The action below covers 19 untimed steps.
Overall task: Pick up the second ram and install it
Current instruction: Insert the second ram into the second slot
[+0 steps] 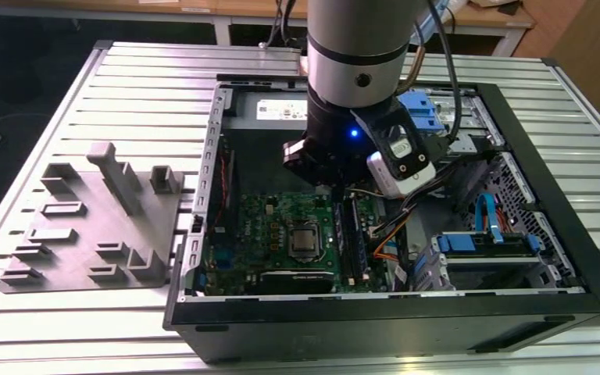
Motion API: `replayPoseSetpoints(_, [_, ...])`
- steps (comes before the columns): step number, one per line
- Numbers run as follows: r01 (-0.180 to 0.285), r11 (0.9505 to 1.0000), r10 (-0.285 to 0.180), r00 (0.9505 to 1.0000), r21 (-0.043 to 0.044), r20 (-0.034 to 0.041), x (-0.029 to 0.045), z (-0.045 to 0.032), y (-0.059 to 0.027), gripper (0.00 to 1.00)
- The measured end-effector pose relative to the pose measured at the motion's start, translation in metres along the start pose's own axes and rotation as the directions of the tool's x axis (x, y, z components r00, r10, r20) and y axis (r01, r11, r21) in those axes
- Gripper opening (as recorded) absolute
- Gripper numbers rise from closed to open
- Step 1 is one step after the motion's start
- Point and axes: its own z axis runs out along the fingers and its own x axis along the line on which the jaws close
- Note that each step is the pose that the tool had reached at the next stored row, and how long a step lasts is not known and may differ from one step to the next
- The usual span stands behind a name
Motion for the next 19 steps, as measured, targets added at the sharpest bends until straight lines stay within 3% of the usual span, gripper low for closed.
replayPoseSetpoints(8, [0.0,1.0,0.0,1.0,-0.0001,0.0,0.0002,0.0035,-0.0002,0.08])
replayPoseSetpoints(12, [0.0,1.0,0.0,1.0,-0.0001,0.0,-0.0063,0.0058,-0.0003,0.08])
replayPoseSetpoints(19, [0.005,1.0,-0.005,1.0,0.0002,-0.0003,-0.0078,0.0132,-0.0007,0.08])
